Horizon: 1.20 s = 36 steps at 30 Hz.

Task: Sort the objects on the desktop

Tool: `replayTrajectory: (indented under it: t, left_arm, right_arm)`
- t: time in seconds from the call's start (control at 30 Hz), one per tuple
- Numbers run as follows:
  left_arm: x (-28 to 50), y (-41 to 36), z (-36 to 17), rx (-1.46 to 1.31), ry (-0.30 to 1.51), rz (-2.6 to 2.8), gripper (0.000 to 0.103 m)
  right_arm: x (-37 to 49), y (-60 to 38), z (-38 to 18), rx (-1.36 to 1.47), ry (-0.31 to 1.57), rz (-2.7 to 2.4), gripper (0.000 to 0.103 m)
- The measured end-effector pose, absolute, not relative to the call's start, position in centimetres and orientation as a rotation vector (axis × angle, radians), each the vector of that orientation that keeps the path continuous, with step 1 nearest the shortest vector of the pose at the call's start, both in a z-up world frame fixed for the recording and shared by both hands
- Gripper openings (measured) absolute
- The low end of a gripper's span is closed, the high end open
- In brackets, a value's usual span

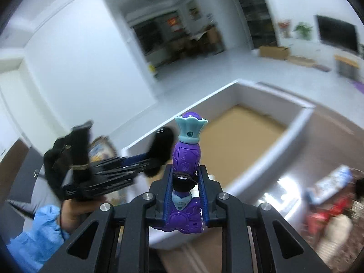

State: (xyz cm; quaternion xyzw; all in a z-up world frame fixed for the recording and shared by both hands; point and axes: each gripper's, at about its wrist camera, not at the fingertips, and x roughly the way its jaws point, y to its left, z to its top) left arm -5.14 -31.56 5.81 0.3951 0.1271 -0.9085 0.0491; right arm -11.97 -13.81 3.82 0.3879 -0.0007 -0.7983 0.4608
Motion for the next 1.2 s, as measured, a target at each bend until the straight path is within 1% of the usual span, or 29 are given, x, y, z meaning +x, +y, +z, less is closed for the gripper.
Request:
replayTrajectory:
  t: [0.13,0.17,0.23,0.27,0.3,0.33,0.37,0.4,0.43,0.47,0.5,0.53,0.63,0.73,0.83,0.87,0.9,0.97,1.0,1.13,1.2]
  left_arm:
    - [-6.1,-33.2,3.1,1.302,0.401,-2.677,0.033]
    - [-6.4,-33.6,2.5,1.323,0.414,-2.655,0.036]
    - [-6.7,-34.2,1.7,1.339,0.439,-2.614,0.048]
    - [-6.9,-34.4,1.3,1.348,0.448,-2.587,0.06]
    - [-6.9,-34.5,1.0,1.347,0.453,-2.568,0.071]
    - [-6.9,-34.4,0.8,1.338,0.451,-2.56,0.072]
    - [-6.8,-34.1,0.8,1.324,0.436,-2.566,0.072]
    - [-6.6,-33.8,0.9,1.311,0.415,-2.562,0.072]
    - [-6.4,-33.7,0.9,1.303,0.404,-2.562,0.072]
    - [-6.2,-33.3,1.0,1.29,0.39,-2.567,0.073]
    - [-6.0,-33.0,1.2,1.274,0.378,-2.576,0.073]
    - [-5.7,-32.6,1.4,1.258,0.366,-2.586,0.073]
    - [-4.9,-30.2,2.3,1.212,0.354,-2.651,0.073]
    - [-4.0,-26.2,3.1,1.204,0.334,-2.766,0.073]
    - [-3.1,-20.9,3.7,1.233,0.319,-2.908,0.075]
    - [-2.8,-19.1,3.8,1.247,0.309,-2.957,0.079]
    - [-2.6,-17.0,3.9,1.26,0.295,-3.007,0.089]
    - [-2.2,-12.9,3.2,1.283,0.257,-3.085,0.103]
    - [-2.2,-10.4,2.0,1.311,0.223,-3.124,0.103]
    - [-3.7,-4.2,-3.2,1.51,0.056,-3.078,0.103]
    - [-5.1,-2.8,-5.4,1.563,0.052,-3.045,0.103]
  right_arm:
    - [-12.0,-21.4,-0.2,1.112,0.175,-1.91,0.022]
    - [-12.3,-23.1,-1.8,1.156,0.215,-1.907,0.022]
    - [-12.8,-25.2,-3.7,1.191,0.262,-1.92,0.023]
    - [-13.3,-26.1,-4.8,1.207,0.271,-1.932,0.025]
    - [-13.7,-26.4,-5.6,1.216,0.264,-1.936,0.032]
    - [-14.1,-26.5,-6.2,1.221,0.245,-1.946,0.045]
    - [-14.4,-26.4,-6.3,1.212,0.216,-1.967,0.052]
    - [-14.5,-25.9,-6.0,1.19,0.182,-1.992,0.065]
    - [-14.8,-25.2,-5.5,1.16,0.15,-2.016,0.072]
    - [-14.7,-24.2,-4.8,1.11,0.116,-2.051,0.074]
    - [-14.5,-23.3,-3.9,1.066,0.108,-2.085,0.079]
    - [-14.3,-22.3,-3.3,1.023,0.114,-2.124,0.086]
    - [-13.3,-18.1,-2.1,0.886,0.168,-2.257,0.099]
    - [-12.3,-12.6,-2.4,0.817,0.223,-2.372,0.101]
    - [-11.3,-5.8,-4.5,0.854,0.25,-2.464,0.101]
    - [-11.0,-3.3,-5.5,0.881,0.256,-2.499,0.101]
    - [-10.6,-0.5,-6.7,0.917,0.263,-2.539,0.101]
    - [-10.0,3.8,-8.6,1.0,0.279,-2.596,0.101]
    - [-9.8,5.8,-9.7,1.058,0.291,-2.626,0.101]
    - [-8.7,12.6,-13.0,1.224,0.286,-2.687,0.101]
    - [-8.5,15.1,-13.6,1.265,0.278,-2.701,0.101]
